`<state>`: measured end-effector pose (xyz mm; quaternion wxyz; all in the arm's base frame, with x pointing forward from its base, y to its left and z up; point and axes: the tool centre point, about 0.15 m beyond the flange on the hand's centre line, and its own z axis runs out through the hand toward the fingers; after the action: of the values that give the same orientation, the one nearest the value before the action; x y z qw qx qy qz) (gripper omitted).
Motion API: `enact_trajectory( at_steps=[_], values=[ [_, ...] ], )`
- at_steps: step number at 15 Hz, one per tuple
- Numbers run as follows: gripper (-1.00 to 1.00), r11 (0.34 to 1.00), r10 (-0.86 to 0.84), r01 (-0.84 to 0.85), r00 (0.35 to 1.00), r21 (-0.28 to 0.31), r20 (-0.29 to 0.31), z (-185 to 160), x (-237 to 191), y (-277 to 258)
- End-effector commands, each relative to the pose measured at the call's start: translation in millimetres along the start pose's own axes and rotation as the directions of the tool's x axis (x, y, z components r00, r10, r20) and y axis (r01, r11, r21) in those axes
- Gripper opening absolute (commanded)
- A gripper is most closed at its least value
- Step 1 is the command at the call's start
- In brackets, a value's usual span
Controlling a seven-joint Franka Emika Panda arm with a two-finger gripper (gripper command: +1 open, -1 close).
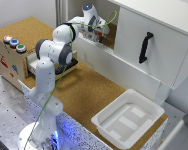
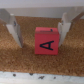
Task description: Put the pink object on top of the drawer
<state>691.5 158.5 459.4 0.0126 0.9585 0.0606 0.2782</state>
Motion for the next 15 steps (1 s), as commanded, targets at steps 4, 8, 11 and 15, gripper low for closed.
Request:
enact_trajectory(
  at_steps=[4,8,11,15],
  values=[
    [-1.0,1.0,0.018,-0.018,0.999,-0.015,0.05,-30,-25,-12],
    [-1.0,1.0,-0.003,0.003,1.0,-0.006,0.007,-68,-41,-33],
    [-1.0,1.0,-0.017,0.017,1.0,0.009,0.002,-88,-57,-51],
    [-1.0,1.0,-0.013,0.013,0.999,0.013,0.03,-111,-87,-73]
  ],
)
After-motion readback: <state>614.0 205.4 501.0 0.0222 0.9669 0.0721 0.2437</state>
